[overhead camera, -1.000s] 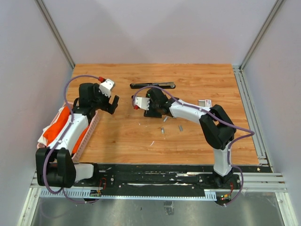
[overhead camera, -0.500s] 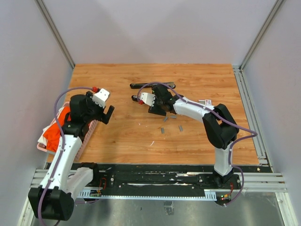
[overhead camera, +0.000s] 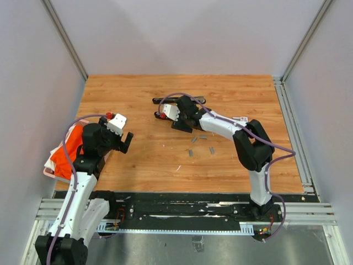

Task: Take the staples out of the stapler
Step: Adjust the stapler at the center of the board.

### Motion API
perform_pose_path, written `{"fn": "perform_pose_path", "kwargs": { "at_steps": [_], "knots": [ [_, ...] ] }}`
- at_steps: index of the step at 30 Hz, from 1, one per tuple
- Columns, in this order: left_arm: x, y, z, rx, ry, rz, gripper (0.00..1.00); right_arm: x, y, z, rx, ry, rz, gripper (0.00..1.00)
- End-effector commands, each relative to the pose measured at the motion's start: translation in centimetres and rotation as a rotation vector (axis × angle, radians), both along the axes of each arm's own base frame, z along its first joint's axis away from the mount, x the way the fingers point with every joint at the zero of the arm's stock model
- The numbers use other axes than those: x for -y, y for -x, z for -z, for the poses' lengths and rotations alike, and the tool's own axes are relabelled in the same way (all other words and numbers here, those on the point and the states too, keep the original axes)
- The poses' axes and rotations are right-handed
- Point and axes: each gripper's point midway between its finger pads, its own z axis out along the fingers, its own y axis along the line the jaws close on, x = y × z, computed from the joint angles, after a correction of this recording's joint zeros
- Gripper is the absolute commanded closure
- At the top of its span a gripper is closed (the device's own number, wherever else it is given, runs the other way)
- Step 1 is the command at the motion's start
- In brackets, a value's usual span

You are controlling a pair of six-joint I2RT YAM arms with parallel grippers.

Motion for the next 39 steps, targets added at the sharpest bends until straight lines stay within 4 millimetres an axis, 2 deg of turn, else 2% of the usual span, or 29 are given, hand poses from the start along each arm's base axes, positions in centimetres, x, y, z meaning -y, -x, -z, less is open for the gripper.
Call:
{"fn": "perform_pose_path", "kwargs": {
  "at_steps": [1, 11, 21, 26, 29, 39],
  "knots": [
    [-0.4, -0.9, -0.6, 0.037, 0.007, -0.031, 0.02, 0.9, -0.6, 1.5, -0.035, 0.035, 0.049, 0.25],
    [-0.5, -1.1, -0.1, 0.032, 0.010, -0.038, 0.02, 1.9, -1.5, 3.0, -0.024, 0.101, 0.070, 0.24],
    [-0.6, -1.3, 0.3, 0.022, 0.007, -0.043, 0.02, 5.4, -2.7, 3.9, 0.029, 0.213, 0.127, 0.24],
    [-0.6, -1.4, 0.6, 0.012, 0.006, -0.044, 0.02, 6.4, -3.4, 4.5, 0.019, 0.231, 0.130, 0.24],
    [-0.6, -1.5, 0.8, 0.005, 0.007, -0.043, 0.02, 6.2, -3.7, 4.7, 0.017, 0.231, 0.115, 0.24],
    [-0.7, -1.6, 1.1, -0.005, 0.003, -0.049, 0.02, 3.8, -4.4, 4.5, 0.026, 0.210, 0.073, 0.24]
  ]
}}
